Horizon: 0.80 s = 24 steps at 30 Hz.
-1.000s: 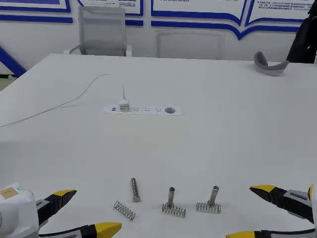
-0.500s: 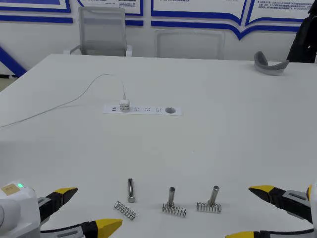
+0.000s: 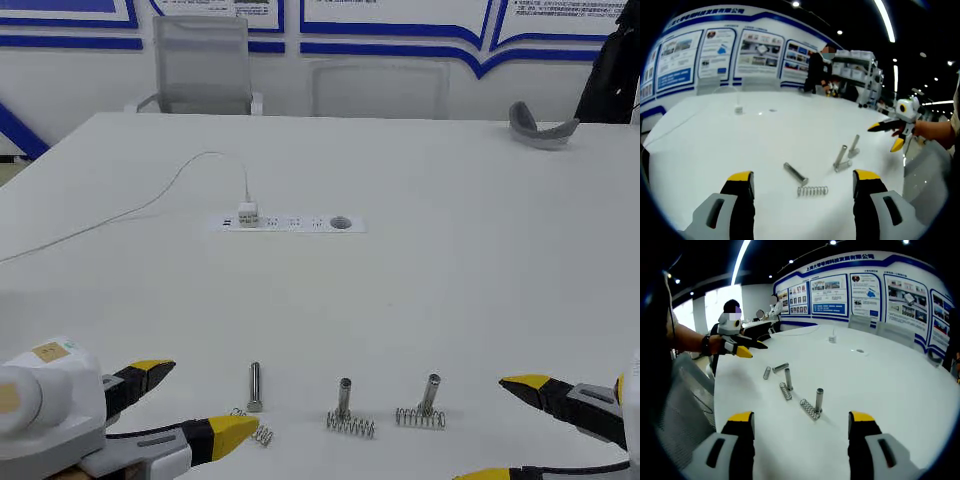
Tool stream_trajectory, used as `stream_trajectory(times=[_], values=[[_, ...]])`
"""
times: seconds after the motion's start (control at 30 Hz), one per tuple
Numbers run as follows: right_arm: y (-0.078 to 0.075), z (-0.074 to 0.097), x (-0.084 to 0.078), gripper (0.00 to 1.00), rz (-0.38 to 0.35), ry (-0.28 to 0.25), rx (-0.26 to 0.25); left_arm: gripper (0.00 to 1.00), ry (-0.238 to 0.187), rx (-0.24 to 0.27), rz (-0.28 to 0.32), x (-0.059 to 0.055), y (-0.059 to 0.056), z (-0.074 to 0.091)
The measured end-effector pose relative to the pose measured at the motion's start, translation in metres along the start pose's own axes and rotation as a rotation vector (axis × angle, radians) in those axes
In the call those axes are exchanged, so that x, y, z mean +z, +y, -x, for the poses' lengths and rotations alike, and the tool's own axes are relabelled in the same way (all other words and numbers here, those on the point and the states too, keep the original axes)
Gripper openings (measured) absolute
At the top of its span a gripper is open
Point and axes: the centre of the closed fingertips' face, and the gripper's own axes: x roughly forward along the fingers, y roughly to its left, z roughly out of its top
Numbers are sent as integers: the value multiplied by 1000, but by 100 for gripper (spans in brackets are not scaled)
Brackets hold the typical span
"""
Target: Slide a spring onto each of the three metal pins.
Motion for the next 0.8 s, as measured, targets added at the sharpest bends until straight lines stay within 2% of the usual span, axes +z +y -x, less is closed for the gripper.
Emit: stream_trajectory(times=[0.1,0.3,0.57,0.8], values=[[0,0,0,78,0,-3,-1,80,12,-4,-10,2,-3,-5],[0,0,-1,78,-4,-4,-2,77,33,0,-22,3,2,-12],[2,-1,-1,78,-5,-6,4,71,61,-1,-28,7,2,-21],[2,-1,-2,78,-8,-7,2,67,89,22,-34,9,5,-27]])
